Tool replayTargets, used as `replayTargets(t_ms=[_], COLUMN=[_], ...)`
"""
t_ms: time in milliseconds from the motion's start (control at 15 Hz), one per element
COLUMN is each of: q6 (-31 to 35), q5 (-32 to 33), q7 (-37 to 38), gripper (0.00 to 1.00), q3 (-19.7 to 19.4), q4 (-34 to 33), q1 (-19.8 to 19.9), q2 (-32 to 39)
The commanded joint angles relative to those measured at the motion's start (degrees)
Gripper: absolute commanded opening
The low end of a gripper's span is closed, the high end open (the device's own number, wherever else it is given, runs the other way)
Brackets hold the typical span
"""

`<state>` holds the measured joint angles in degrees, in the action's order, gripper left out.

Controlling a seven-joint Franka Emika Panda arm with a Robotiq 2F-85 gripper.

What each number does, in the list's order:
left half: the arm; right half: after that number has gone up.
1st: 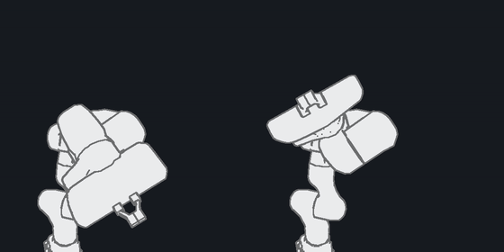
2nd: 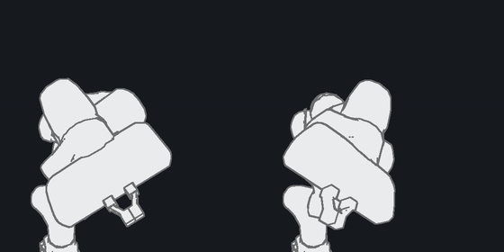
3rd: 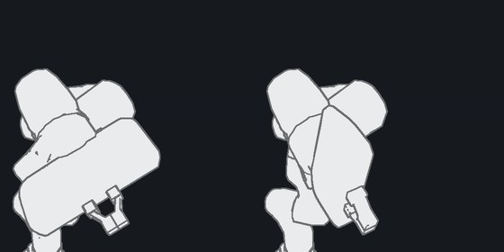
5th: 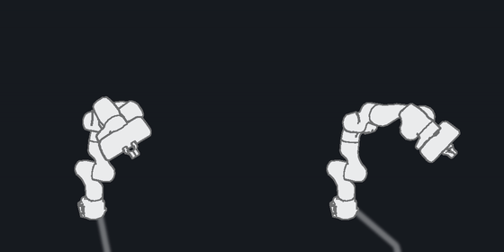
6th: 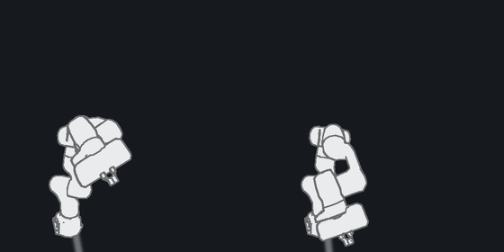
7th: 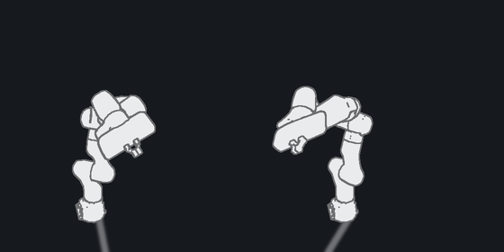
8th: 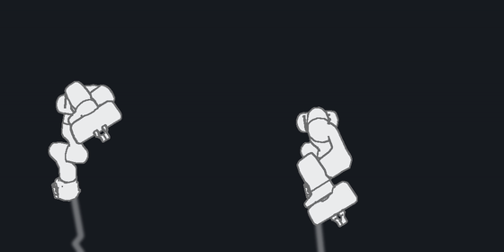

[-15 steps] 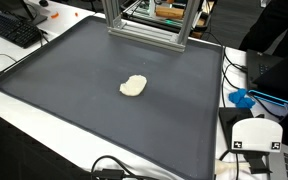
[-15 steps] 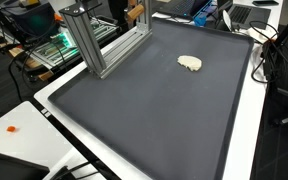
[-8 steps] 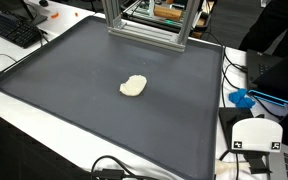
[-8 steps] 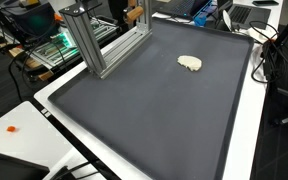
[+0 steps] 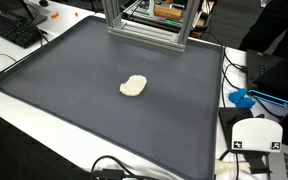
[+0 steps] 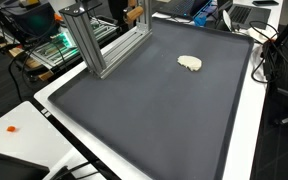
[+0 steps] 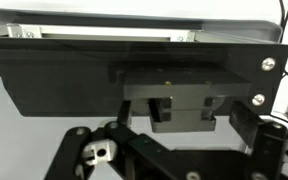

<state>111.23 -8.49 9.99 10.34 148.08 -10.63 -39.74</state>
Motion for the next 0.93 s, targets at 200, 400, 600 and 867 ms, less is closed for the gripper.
replayTargets(t_ms=[200, 400, 600, 867], q6=[2.24, 7.40, 13.27, 19.16], q5=[-0.51, -0.63, 0.23, 2.09], q7=[3.59, 6.29, 9.71, 14.67], gripper=[1.00, 1.00, 1.00, 1.00], q3=[0.73, 1.36, 2.09, 2.92], q4=[-5.63, -8.78, -11.57, -15.32], q1=[2.66, 3.67, 4.49, 5.37], q2=[4.75, 10.46, 16.99, 26.38])
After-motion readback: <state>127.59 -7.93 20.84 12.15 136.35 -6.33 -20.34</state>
